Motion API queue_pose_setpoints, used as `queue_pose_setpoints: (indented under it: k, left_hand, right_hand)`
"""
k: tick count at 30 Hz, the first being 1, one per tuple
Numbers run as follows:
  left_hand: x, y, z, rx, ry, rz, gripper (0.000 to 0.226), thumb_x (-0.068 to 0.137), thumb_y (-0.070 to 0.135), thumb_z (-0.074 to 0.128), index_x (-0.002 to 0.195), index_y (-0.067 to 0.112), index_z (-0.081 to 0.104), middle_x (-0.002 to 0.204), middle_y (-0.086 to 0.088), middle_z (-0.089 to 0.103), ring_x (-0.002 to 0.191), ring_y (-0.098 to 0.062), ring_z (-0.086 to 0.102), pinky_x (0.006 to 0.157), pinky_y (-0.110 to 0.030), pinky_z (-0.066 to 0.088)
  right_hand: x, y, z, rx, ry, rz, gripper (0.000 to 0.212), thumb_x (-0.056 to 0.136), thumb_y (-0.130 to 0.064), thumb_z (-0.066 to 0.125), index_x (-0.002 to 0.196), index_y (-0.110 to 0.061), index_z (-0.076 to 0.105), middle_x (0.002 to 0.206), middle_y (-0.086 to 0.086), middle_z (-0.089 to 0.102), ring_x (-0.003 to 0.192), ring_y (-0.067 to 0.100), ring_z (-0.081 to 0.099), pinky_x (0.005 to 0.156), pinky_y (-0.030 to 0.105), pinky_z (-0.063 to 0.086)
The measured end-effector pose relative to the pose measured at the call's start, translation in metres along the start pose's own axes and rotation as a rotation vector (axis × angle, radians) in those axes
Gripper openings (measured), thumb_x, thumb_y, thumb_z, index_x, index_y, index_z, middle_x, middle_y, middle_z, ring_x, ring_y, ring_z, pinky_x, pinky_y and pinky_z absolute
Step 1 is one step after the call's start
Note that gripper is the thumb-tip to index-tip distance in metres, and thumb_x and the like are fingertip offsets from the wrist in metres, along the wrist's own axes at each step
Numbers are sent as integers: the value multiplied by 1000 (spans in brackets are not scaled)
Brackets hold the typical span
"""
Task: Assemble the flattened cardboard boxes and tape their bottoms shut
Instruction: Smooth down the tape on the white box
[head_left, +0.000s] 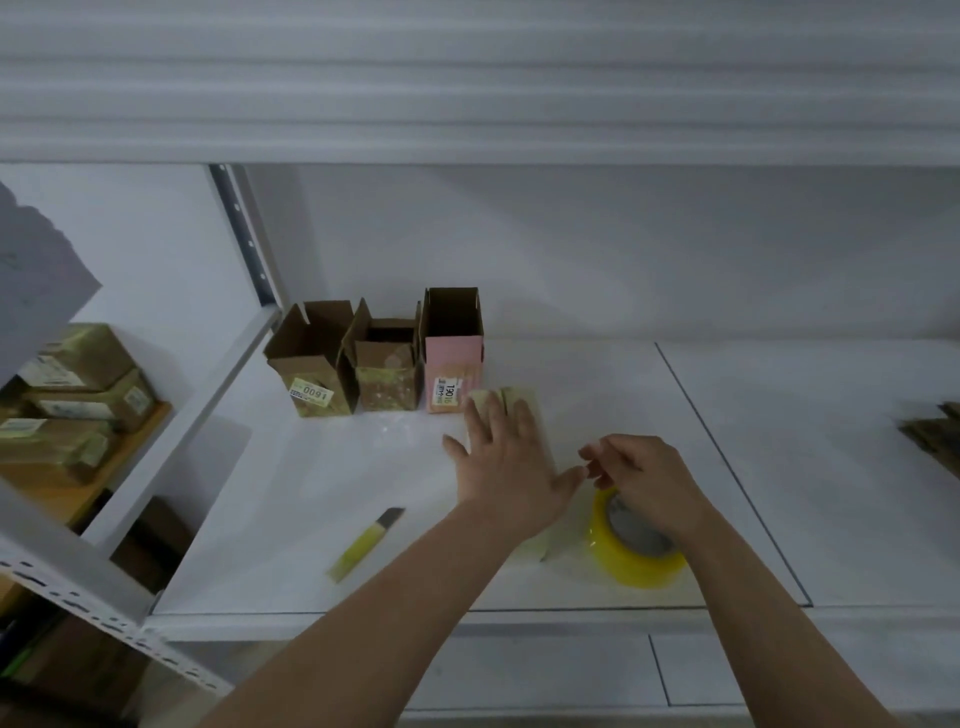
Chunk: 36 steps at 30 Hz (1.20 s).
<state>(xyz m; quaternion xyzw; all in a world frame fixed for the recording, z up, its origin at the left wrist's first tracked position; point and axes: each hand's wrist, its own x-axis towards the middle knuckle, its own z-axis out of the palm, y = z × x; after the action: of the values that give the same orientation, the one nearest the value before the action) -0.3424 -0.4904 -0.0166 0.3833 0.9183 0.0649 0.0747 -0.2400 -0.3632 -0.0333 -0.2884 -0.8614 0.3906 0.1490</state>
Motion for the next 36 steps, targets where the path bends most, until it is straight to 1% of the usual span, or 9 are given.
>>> queue_pose_setpoints:
  k: [5,10,16,21,24,27,30,33,36]
  left_hand:
    - [3,-3,16,20,11,2,98,86,73,30,153,15,-12,160,-14,-17,144,-40,-22,107,-54,36]
    - [1,-10,11,-64,8,14,98,86,63,45,154,18,-8,161,-9,-17,146,-36,-20,107,-49,37]
    - [-3,-33,-19,-327,224,53,76,90,50,46,153,22,14,162,-3,-4,147,-30,4,105,-48,35]
    - [-3,-40,-39,-911,287,31,78,74,49,42,147,26,31,148,3,30,132,-22,34,106,-48,37]
    - [-7,-42,-38,-1193,271,22,62,73,41,47,134,32,45,131,7,48,120,-20,50,94,-43,48]
    - [-9,-41,-36,-1471,191,15,54,74,35,46,128,31,52,124,1,61,108,-21,61,76,-29,51]
    - [-11,-44,-33,-1398,181,14,31,89,30,44,116,37,55,122,1,61,108,-20,60,78,-25,48]
    - [-6,-56,-26,-1093,154,-93,40,100,22,41,140,22,45,143,-3,48,128,-23,47,101,-31,40]
    - [-8,-59,-23,-1024,114,-90,44,102,34,40,143,16,45,146,-5,46,132,-22,42,103,-27,30]
  right_hand:
    - [2,8,8,26,-5,28,25,100,-29,50,96,-18,72,87,-7,72,77,6,68,76,24,52]
    - [-1,4,14,61,17,22,22,101,-25,49,101,-17,69,94,-3,70,77,4,65,63,5,43]
    - [-2,11,1,22,42,140,23,103,-17,45,114,-12,65,109,5,67,88,17,65,76,21,50]
    - [-8,3,8,208,-3,254,41,105,-31,36,81,-13,63,81,4,69,69,16,67,79,32,53]
    - [-9,-7,6,478,3,322,41,104,-6,34,69,-8,56,48,-4,57,41,8,52,46,16,44]
    - [-6,-11,7,593,6,351,36,95,8,42,71,-5,65,58,8,53,53,18,46,52,23,34]
    - [-8,-23,1,538,44,324,32,93,2,48,82,-14,74,72,9,69,58,26,60,58,33,45]
    - [-6,-30,-11,349,122,212,21,97,-4,47,107,-15,62,80,2,70,59,18,70,52,26,55]
    - [-3,-34,-1,82,81,115,18,100,-12,47,115,-19,54,85,4,68,56,17,69,54,24,54]
